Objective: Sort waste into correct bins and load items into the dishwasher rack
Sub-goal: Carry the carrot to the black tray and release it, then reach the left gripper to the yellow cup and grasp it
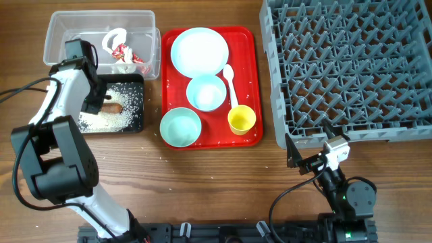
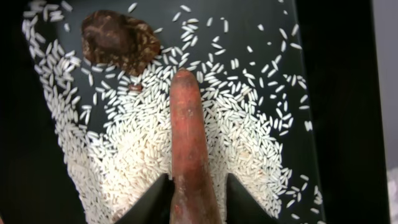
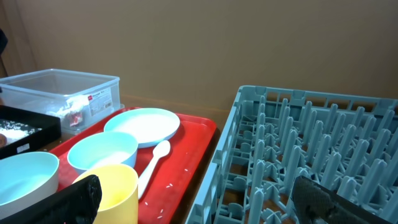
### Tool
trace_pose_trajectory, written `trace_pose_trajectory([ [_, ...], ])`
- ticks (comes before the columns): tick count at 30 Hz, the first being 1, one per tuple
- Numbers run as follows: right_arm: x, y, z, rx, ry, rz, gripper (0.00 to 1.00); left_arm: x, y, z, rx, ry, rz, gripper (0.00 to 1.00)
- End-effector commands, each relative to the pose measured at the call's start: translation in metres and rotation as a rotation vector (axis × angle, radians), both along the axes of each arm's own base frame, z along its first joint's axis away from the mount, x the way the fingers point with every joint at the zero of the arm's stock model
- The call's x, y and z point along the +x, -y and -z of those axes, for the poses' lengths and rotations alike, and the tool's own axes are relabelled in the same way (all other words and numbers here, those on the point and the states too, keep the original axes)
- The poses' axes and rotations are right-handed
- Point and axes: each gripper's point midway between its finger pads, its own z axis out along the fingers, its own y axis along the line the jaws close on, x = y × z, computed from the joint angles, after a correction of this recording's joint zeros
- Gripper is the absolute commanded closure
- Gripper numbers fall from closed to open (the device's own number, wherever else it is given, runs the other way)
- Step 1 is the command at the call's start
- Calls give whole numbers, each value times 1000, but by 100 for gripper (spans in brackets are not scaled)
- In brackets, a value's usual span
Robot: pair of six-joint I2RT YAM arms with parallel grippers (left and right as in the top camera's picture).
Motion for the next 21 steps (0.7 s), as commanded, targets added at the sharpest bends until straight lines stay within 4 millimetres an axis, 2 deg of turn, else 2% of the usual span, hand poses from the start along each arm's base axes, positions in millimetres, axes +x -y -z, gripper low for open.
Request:
trace_pose_trajectory([
  [1,-2,-4,-2,11,7,-24,0,1,-5,-20,46,9,98,73],
  [3,-2,-4,-2,12,7,-24,0,4,0,-37,41,41,165,68],
  [4,-2,-4,-2,12,7,-24,0,6,6,-47,26,62,239,62],
  [6,-2,-4,-2,12,7,-24,0,13,26,-67,-29,125,413,54],
  [8,-2,-4,-2,12,7,-24,0,19,56,-93,-111,230,600,43],
  [10,-2,-4,-2,12,7,-24,0,20,79,-117,-169,322,715,37],
  [12,-2,-4,-2,12,7,-24,0,17,92,-132,-184,365,771,35],
  [14,-2,-4,-2,12,7,-24,0,15,108,-140,-195,386,847,35],
  [21,-2,-4,-2,12,7,-24,0,17,180,-146,-198,406,1107,34],
])
